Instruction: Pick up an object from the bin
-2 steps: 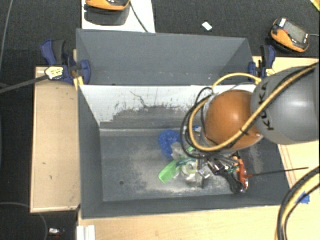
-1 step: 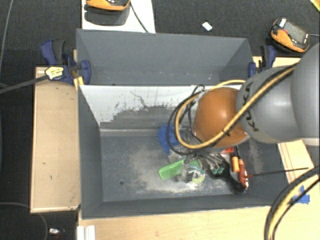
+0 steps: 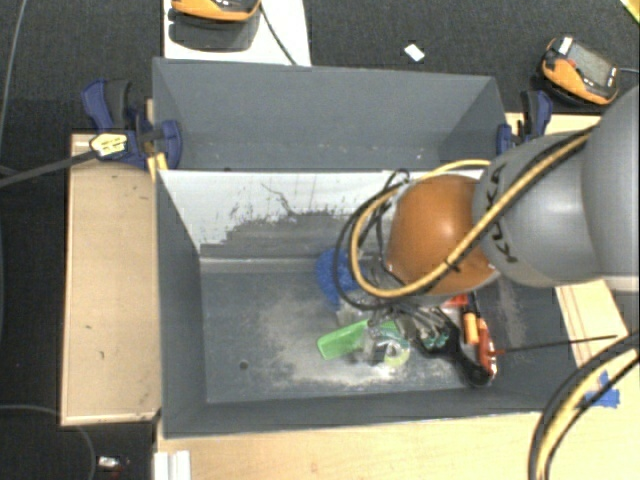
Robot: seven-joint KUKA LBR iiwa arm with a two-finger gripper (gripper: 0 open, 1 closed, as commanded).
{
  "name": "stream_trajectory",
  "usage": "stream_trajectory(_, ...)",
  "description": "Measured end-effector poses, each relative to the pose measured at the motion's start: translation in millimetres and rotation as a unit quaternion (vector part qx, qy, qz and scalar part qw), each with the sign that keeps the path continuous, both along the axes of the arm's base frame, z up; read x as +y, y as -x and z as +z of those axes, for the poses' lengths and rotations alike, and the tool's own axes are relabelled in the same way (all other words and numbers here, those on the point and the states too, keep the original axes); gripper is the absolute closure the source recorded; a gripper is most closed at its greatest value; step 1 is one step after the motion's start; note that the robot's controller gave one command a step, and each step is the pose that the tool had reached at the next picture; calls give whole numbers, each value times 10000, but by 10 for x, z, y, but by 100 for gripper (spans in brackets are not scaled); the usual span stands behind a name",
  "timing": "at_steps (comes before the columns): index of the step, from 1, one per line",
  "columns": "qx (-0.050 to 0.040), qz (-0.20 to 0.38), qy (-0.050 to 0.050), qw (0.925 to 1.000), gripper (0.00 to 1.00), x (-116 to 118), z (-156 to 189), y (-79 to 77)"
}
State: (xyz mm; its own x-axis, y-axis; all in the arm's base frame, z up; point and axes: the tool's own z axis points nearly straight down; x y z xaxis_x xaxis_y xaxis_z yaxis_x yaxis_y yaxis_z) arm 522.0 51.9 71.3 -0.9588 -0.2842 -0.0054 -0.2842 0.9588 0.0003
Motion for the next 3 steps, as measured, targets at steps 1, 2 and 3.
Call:
stream_trajectory(1, 26, -8, 1, 10000, 100, -1, 315, 19)
stream_trajectory(2, -4, -18, -2, 10000, 100, 0, 501, 6)
stream_trajectory(3, 22, -29, -2, 10000, 100, 1, 705, 21)
